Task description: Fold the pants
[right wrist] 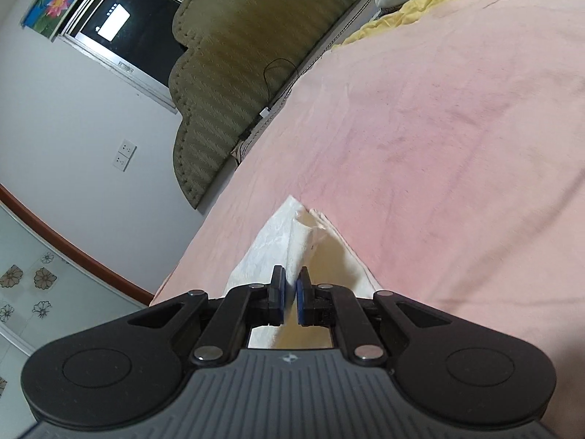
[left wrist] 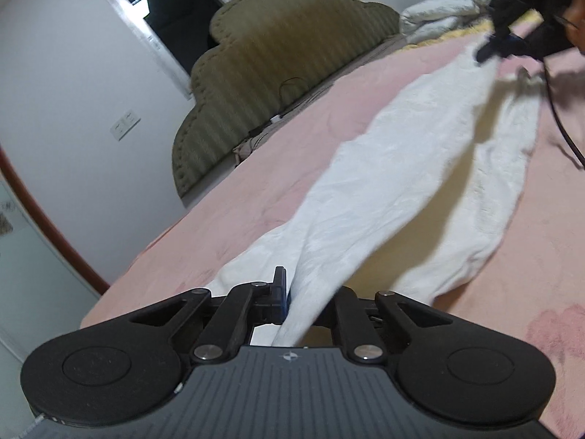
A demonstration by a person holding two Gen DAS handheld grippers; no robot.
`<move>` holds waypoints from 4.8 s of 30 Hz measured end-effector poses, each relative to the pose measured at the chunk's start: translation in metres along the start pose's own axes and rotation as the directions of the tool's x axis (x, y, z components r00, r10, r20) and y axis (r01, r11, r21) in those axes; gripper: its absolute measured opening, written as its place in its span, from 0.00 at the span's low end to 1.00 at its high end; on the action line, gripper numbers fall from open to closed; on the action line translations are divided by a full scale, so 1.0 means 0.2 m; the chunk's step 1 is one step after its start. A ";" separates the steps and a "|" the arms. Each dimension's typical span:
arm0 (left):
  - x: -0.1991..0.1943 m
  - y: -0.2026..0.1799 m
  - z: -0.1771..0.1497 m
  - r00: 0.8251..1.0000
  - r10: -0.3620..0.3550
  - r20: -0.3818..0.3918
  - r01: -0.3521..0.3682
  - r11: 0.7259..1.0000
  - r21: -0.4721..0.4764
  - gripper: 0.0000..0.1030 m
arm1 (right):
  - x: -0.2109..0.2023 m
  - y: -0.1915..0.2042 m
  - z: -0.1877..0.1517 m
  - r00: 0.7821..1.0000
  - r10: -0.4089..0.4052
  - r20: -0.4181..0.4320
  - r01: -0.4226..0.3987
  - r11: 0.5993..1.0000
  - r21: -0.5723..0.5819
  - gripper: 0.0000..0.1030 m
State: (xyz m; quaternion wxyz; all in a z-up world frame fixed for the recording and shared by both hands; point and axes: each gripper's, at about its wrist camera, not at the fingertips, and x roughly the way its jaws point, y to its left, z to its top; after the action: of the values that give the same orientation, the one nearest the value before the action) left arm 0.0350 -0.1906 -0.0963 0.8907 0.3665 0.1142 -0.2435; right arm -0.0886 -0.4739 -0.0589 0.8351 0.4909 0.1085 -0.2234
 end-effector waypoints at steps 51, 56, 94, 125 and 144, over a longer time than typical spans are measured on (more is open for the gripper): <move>-0.32 0.47 -0.28 0.991 -0.117 -0.070 0.103 0.978 -0.180 0.67 | 0.49 0.80 -0.29 0.984 -0.027 -0.174 -0.084 0.799 -0.596 0.24; -0.40 0.68 -0.42 0.985 0.080 -0.153 -0.115 0.965 -0.237 0.70 | 0.50 1.11 -0.75 0.907 0.076 -0.413 -0.372 0.605 -0.704 0.24; -0.65 1.61 -1.37 0.899 0.039 -0.435 -0.435 -0.012 -0.900 0.05 | 0.27 1.32 -1.68 0.622 0.090 -0.778 -0.771 0.248 -0.587 0.57; -0.18 0.78 -0.37 0.967 0.055 -0.250 -0.195 0.791 -0.580 0.62 | -0.12 -0.07 -0.19 0.998 0.006 -0.063 -0.005 1.000 0.014 0.64; -0.10 0.81 -0.37 0.951 0.031 -0.306 -0.219 0.767 -0.604 0.67 | 0.09 0.46 -0.12 0.991 0.049 0.128 0.007 0.914 -0.405 0.16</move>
State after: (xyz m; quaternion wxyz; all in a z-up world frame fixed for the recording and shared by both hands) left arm 0.0998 -0.0307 -0.0440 0.9508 0.0842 0.2880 -0.0765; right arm -0.0275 -0.4187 -0.0070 0.9263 0.2924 0.0901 -0.2197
